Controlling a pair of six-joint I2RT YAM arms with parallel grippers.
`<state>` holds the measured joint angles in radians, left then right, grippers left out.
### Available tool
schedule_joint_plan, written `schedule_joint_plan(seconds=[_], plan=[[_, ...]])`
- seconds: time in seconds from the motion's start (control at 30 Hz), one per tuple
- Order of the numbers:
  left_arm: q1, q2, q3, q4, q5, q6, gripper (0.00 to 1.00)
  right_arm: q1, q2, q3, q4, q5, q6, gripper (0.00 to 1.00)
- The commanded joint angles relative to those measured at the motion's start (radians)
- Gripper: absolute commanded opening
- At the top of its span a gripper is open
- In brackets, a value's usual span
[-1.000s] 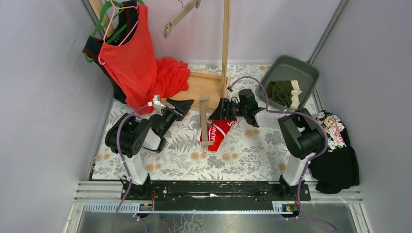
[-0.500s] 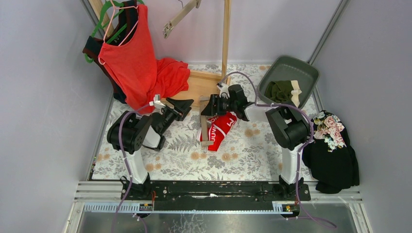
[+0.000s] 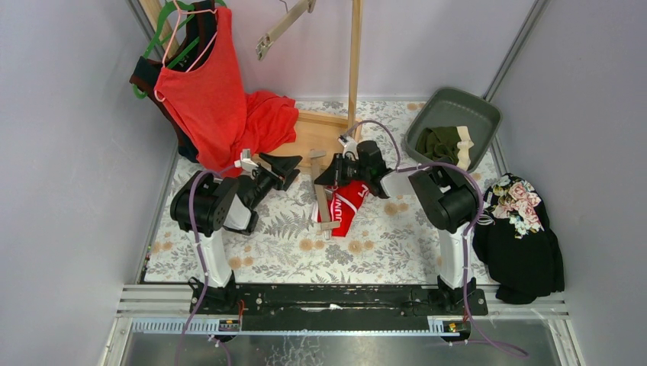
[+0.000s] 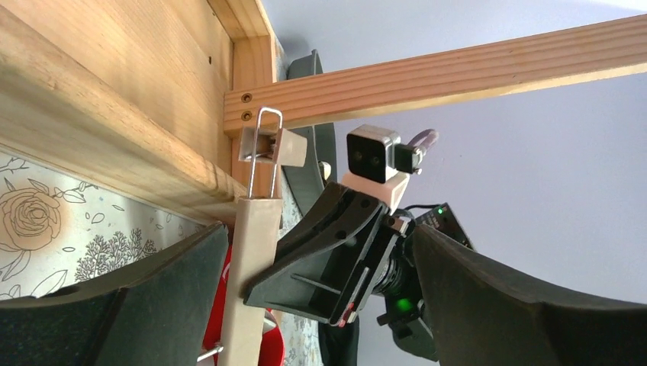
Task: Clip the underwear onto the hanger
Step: Open the clamp at the hanger.
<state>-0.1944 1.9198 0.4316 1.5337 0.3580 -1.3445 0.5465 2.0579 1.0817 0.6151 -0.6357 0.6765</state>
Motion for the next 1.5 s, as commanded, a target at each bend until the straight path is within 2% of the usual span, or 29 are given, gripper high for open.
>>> schedule_joint_plan(seconds=[0.0,0.23,0.5,0.7,1.03,1.2,1.47], plan=[[0.009,-0.003,0.021,0.080,0.023,-0.027,0.89,0.003,-0.016,-0.094,0.322,-0.017,0.116,0.03],[0.010,-0.046,0.021,0.077,0.027,-0.018,0.89,0.003,0.021,-0.172,0.686,-0.095,0.460,0.00],[0.009,-0.027,0.086,0.077,0.066,-0.036,0.85,0.012,-0.023,-0.277,0.875,0.009,0.708,0.00],[0.008,0.007,0.155,0.077,0.124,-0.029,0.80,0.057,-0.073,-0.299,0.836,0.033,0.711,0.00],[0.007,0.042,0.163,0.077,0.178,-0.020,0.79,0.084,-0.102,-0.310,0.821,0.024,0.696,0.00],[0.006,0.035,0.164,0.077,0.184,-0.019,0.78,0.089,-0.096,-0.309,0.812,0.030,0.691,0.00],[0.003,0.031,0.177,0.077,0.208,-0.023,0.71,0.098,-0.058,-0.289,0.831,0.035,0.701,0.00]])
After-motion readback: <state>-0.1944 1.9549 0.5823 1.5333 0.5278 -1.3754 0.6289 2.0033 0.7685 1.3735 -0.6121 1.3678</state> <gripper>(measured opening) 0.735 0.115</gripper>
